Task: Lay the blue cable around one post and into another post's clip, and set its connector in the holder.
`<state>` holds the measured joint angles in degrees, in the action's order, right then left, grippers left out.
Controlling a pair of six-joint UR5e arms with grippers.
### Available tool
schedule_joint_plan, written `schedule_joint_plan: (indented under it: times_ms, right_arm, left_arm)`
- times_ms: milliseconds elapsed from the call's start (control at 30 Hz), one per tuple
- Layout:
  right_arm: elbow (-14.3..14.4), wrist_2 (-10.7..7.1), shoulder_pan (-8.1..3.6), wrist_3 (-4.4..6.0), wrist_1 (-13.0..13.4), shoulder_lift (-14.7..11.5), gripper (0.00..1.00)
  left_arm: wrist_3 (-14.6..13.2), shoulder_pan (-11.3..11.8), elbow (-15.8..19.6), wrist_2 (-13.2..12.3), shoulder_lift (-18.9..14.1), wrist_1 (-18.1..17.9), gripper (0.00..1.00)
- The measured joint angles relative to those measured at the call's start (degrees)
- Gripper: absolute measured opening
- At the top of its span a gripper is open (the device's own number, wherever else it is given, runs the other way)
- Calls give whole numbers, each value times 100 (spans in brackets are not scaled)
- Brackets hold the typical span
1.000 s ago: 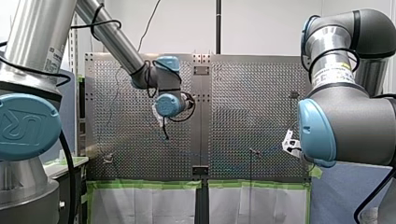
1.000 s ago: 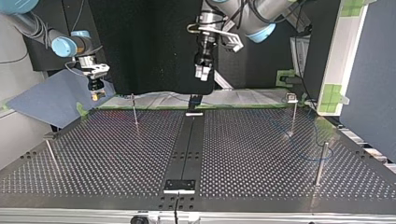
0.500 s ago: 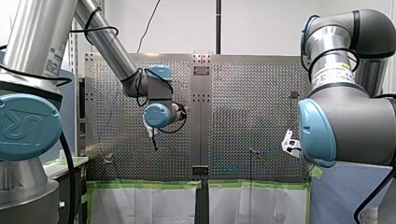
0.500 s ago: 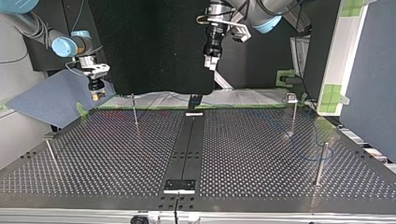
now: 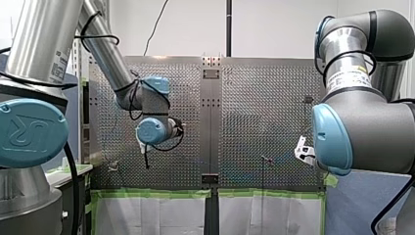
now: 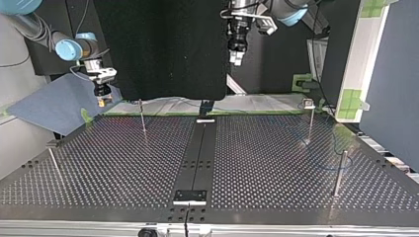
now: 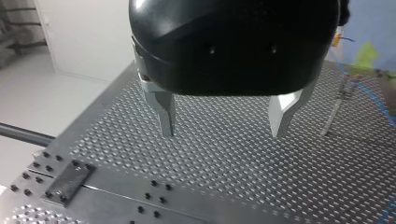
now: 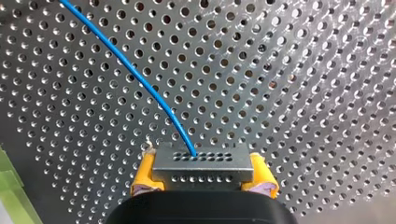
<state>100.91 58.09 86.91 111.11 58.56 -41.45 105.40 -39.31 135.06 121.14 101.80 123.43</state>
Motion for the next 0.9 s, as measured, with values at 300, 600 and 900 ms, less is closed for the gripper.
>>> schedule_joint_plan:
  times_ms: [300, 600, 900]
  right_arm:
    - [-128, 25, 5, -35, -184, 0, 0]
    - [-244, 66, 6, -200, -426, -2, 0]
    - [-345, 117, 7, -403, -642, -8, 0]
  left_arm:
    - [-3, 51, 431, -21, 0, -15, 100]
    - [-2, 96, 758, -1, 0, -61, 100]
    - [30, 155, 770, 1, 0, -398, 100]
